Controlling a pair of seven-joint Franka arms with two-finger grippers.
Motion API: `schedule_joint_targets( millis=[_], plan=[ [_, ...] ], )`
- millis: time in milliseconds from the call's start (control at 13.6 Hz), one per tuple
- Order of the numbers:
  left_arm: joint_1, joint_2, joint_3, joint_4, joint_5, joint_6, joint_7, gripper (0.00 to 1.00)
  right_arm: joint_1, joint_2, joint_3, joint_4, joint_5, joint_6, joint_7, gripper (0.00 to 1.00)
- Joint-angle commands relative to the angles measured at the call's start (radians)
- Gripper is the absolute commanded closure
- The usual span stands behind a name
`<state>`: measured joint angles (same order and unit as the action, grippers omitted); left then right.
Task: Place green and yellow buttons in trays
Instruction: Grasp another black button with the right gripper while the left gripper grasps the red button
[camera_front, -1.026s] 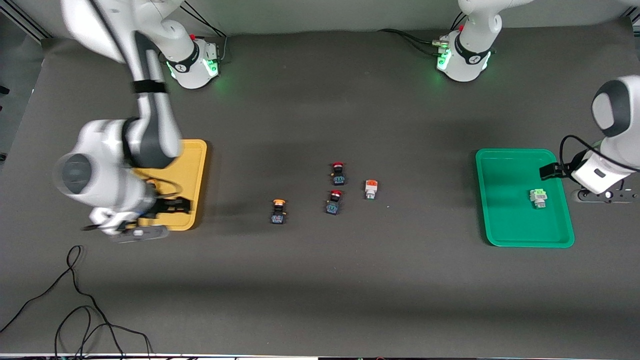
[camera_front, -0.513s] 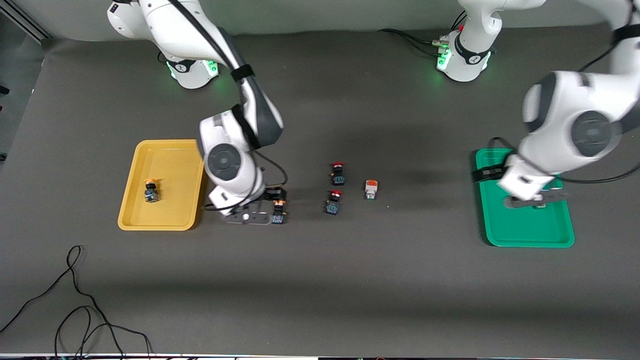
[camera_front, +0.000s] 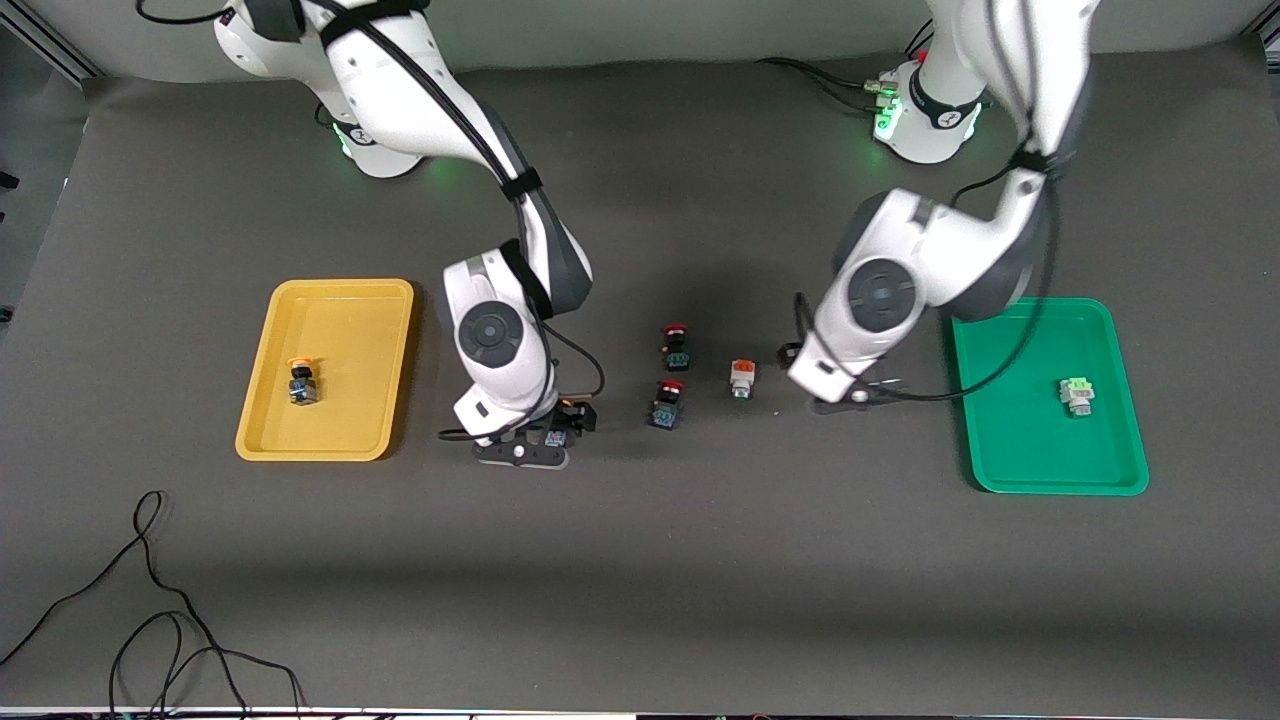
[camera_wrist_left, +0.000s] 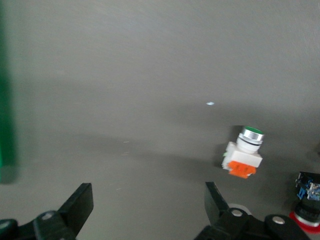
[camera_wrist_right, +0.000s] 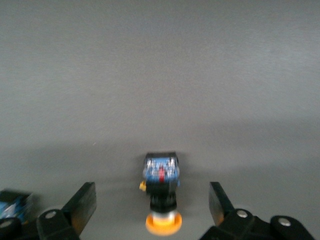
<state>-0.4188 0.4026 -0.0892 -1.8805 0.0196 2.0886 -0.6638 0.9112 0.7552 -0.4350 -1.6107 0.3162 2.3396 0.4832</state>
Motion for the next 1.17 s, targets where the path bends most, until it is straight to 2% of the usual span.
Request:
schedule_joint_targets(
  millis=[0, 220, 293, 366, 513, 733, 880, 953, 1026, 1099],
  plan=[
    [-0.028, 0.087, -0.013, 0.057, -0.007, 0.03, -0.022, 0.01, 0.014, 0.041, -0.002, -0.021, 0.014, 0.084, -0.006, 0.0],
    [-0.049, 0.137, -0.02, 0.058, -0.007, 0.12, -0.025, 0.01, 0.014, 0.052, 0.005, -0.035, 0.017, 0.113, -0.005, 0.02],
    [-0.057, 0.151, -0.02, 0.058, -0.007, 0.151, -0.025, 0.01, 0.014, 0.052, 0.005, -0.035, 0.017, 0.113, -0.005, 0.19],
    [-0.064, 0.168, -0.021, 0.058, -0.007, 0.187, -0.025, 0.01, 0.014, 0.052, 0.005, -0.035, 0.017, 0.113, -0.005, 0.42],
    [-0.072, 0.194, -0.033, 0.06, -0.007, 0.235, -0.022, 0.01, 0.012, 0.05, 0.005, -0.037, 0.015, 0.112, -0.005, 0.66],
    [-0.08, 0.225, -0.046, 0.06, -0.004, 0.271, -0.02, 0.01, 0.006, 0.036, 0.005, -0.037, 0.015, 0.099, -0.02, 0.71],
    [-0.08, 0.234, -0.047, 0.058, -0.004, 0.283, -0.02, 0.01, 0.005, -0.009, 0.004, -0.034, 0.017, 0.043, -0.035, 0.71],
    [-0.08, 0.236, -0.047, 0.058, -0.004, 0.284, -0.02, 0.05, 0.005, -0.049, -0.001, -0.029, 0.017, -0.01, -0.035, 0.71],
    [-0.08, 0.236, -0.047, 0.058, -0.003, 0.283, -0.019, 0.36, 0.003, -0.097, -0.004, -0.028, 0.015, -0.067, -0.037, 0.71],
    [-0.08, 0.236, -0.047, 0.057, -0.003, 0.283, -0.02, 0.86, 0.0, -0.147, -0.007, -0.028, 0.014, -0.118, -0.038, 0.71]
  ],
)
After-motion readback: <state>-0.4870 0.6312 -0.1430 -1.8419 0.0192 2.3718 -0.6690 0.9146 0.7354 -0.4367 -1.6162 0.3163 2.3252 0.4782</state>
